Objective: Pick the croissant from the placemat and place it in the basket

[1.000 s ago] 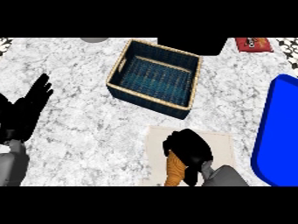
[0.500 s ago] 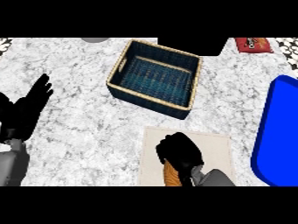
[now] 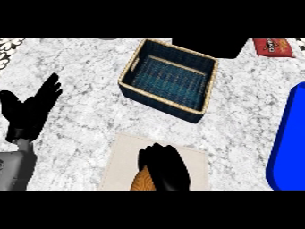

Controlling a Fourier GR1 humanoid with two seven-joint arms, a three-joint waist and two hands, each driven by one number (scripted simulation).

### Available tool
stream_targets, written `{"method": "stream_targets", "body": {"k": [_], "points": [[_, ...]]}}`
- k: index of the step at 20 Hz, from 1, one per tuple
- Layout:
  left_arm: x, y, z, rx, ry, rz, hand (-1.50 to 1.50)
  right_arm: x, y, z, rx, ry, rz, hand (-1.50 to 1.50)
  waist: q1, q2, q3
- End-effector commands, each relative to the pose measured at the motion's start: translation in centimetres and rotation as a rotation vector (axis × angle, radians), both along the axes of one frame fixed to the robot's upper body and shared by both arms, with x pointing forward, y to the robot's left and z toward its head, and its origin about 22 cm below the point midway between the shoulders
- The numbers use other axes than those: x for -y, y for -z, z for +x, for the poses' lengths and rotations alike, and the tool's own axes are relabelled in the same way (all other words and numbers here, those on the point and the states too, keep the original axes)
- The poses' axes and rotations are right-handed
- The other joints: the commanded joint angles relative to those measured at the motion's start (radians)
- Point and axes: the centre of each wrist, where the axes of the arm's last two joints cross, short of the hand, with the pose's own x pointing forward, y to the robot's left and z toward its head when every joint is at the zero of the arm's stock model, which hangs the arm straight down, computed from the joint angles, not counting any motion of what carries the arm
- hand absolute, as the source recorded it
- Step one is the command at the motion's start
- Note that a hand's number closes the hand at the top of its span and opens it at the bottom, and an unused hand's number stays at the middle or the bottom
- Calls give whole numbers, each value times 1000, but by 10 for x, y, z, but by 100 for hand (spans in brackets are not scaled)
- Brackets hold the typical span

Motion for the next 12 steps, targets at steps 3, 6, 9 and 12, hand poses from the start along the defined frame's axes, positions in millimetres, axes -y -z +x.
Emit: {"method": "stream_targets", "body": {"k": [3, 6, 9, 12], "points": [[1, -7, 6, 6, 21, 2, 0, -19, -35, -25, 78, 108, 363, 150, 30, 0, 4], [6, 0, 6, -10, 36, -9, 0, -31, -61, -30, 217, 102, 464, 150, 30, -10, -3], [15, 3, 6, -12, 44, -1, 0, -38, -77, -25, 306, 161, 510, 150, 22, -16, -6], [7, 1, 9, -11, 19, 9, 0, -45, -86, -24, 337, 224, 533, 150, 15, -16, -10]]}}
